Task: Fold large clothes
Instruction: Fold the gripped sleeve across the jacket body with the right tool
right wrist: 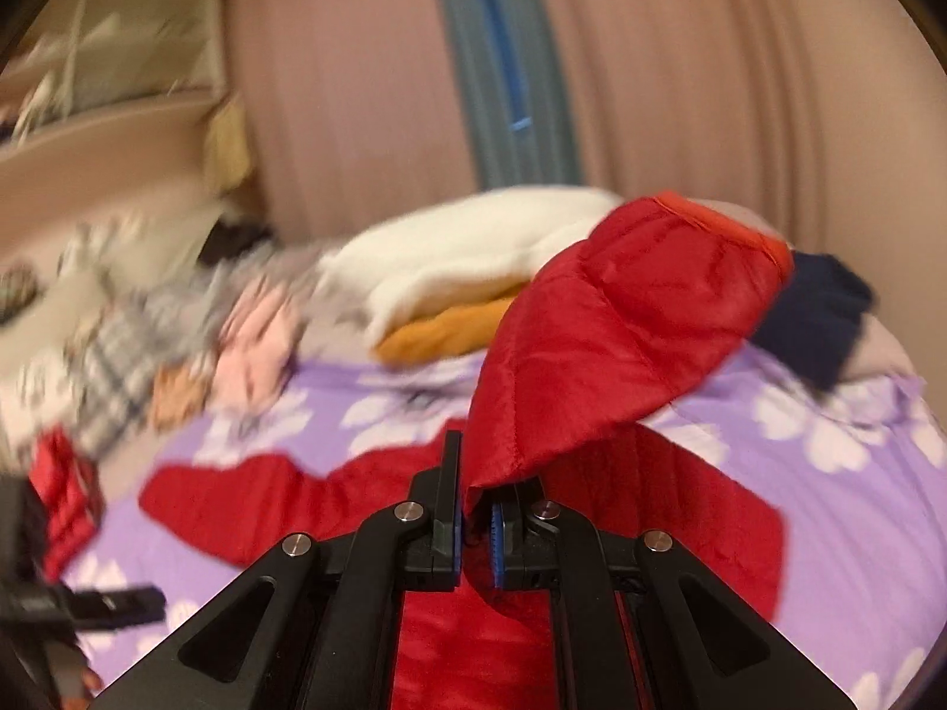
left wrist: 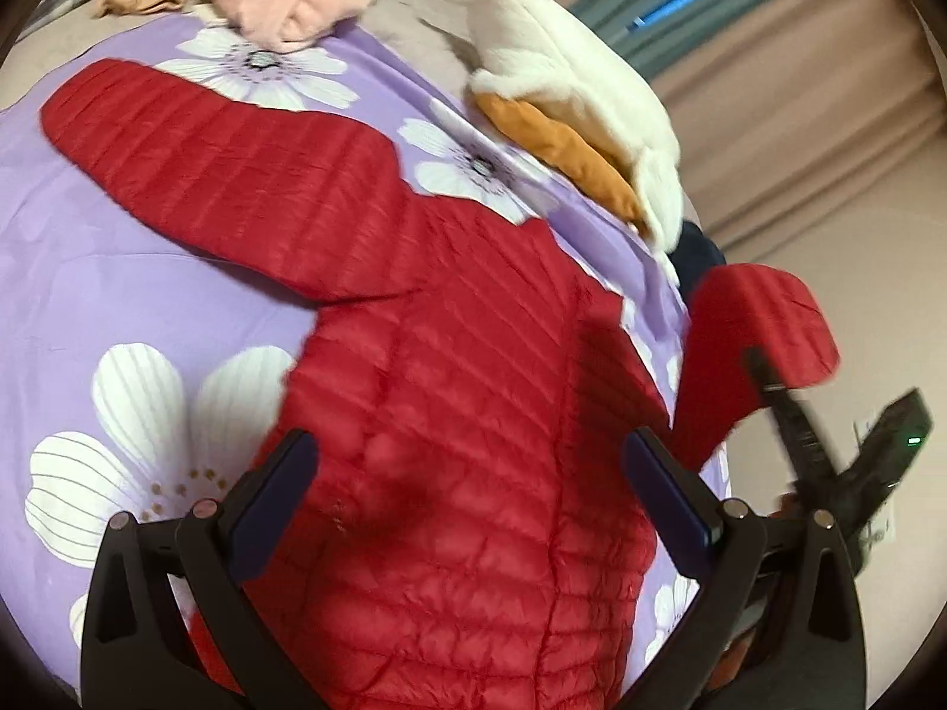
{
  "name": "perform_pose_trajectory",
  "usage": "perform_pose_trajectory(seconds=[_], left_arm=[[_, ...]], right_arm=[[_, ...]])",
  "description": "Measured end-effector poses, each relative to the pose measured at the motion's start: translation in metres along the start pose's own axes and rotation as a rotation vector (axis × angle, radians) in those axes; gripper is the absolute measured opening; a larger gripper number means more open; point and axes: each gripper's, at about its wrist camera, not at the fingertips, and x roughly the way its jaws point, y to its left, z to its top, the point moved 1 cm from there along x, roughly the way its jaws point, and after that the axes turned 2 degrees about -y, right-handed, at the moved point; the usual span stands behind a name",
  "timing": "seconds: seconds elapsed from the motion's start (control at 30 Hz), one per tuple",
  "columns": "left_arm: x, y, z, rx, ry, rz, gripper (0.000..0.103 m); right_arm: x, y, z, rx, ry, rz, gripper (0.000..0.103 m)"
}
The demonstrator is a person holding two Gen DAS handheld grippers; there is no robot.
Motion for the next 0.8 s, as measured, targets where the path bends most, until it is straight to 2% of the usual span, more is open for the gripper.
perform_pose_trajectory(seconds=[0.17,0.33,0.4,0.43,0.47,0.53,0.67,0.8], left_arm=[[-0.003,0.023,0.009,-0.031,-0.014,0.042,0.103],[0.005,0.035,0.014,-0.040,-0.006,0.060,0.103],[0.011,0.034,0.017,-0.047,0.006,0.040,0.103],[0.015,0.031,0.018,-0.048,0.013,0.025,0.103],[0.019,0.027,0.021,-0.044,0.018,0.008,0.103],[0.027,0.017,0.026,-0.033,0.024,-0.028,0.103],[0.049,-0.010,0.037,0.016,0.036,-0.102,0.102],[0.076,-0.043,0.037,0.090,0.065,-0.194,0.097]], right_arm=[[0.072,0.057,-0.044,-0.156,0.173,-0.002,0.008],[0.095,0.072,-0.081,-0.193,0.296,0.039,0.009],[0.097,0.075,-0.088,-0.201,0.335,0.055,0.015],[0.100,0.077,-0.088,-0.193,0.348,0.071,0.022],[0.102,0.078,-0.089,-0.179,0.359,0.092,0.036],[0.091,0.067,-0.082,-0.129,0.359,0.165,0.052],[0.067,0.050,-0.080,-0.068,0.328,0.232,0.053],[0.031,0.004,-0.070,0.076,0.274,0.293,0.054]])
